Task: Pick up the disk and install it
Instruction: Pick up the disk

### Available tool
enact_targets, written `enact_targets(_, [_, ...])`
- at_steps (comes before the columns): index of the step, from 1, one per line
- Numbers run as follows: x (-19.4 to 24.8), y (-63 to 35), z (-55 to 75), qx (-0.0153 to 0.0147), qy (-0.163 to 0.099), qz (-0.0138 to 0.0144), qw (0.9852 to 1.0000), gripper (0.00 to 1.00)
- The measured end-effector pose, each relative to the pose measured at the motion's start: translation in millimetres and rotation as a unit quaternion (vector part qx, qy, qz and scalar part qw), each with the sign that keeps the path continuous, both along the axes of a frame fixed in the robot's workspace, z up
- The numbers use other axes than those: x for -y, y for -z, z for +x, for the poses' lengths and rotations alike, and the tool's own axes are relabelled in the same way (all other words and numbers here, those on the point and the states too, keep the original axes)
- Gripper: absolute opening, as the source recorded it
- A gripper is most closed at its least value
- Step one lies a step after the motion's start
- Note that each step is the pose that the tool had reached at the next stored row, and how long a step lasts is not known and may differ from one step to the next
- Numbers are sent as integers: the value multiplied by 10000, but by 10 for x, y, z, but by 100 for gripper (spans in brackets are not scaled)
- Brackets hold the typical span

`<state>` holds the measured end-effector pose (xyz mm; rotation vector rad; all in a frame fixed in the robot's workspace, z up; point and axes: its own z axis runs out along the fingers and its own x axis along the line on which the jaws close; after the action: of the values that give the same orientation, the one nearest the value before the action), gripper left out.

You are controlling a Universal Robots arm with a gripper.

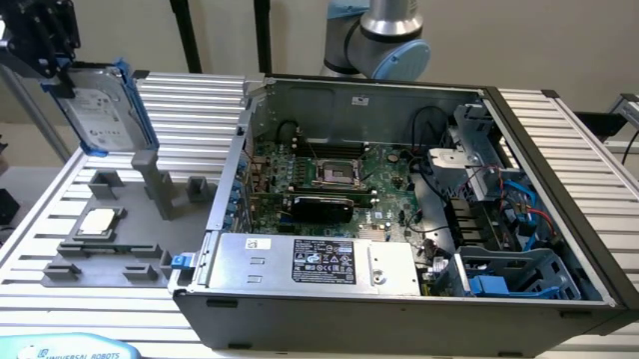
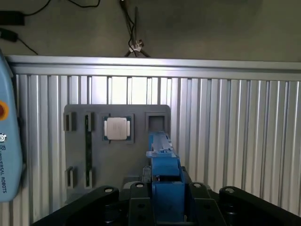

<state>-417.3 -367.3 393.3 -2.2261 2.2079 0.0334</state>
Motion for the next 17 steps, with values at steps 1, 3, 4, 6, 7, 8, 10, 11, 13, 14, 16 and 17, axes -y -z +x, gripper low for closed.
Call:
enact_targets(1, [0,-48,26,0,-1,0,10000,33])
enact_targets(3, [0,-140,94,-1,-2,3,10000,33])
enact_targets(4, [0,-184,137,0,-3,8,10000,33])
enact_targets(6, [0,-274,227,-1,-4,19,10000,33])
enact_targets(7, [0,-319,272,-2,-5,25,10000,33])
enact_targets(8, [0,-364,317,-4,-6,30,10000,33])
enact_targets(10, [0,-458,411,-8,-6,42,10000,33])
enact_targets(11, [1,-503,456,-12,-6,47,10000,33])
enact_targets(13, [6,-593,546,-17,-6,55,10000,33])
enact_targets(14, [10,-638,591,-20,-6,58,10000,33])
enact_targets(16, [18,-728,681,-26,-6,62,10000,33])
enact_targets(17, [23,-774,727,-29,-5,65,10000,33])
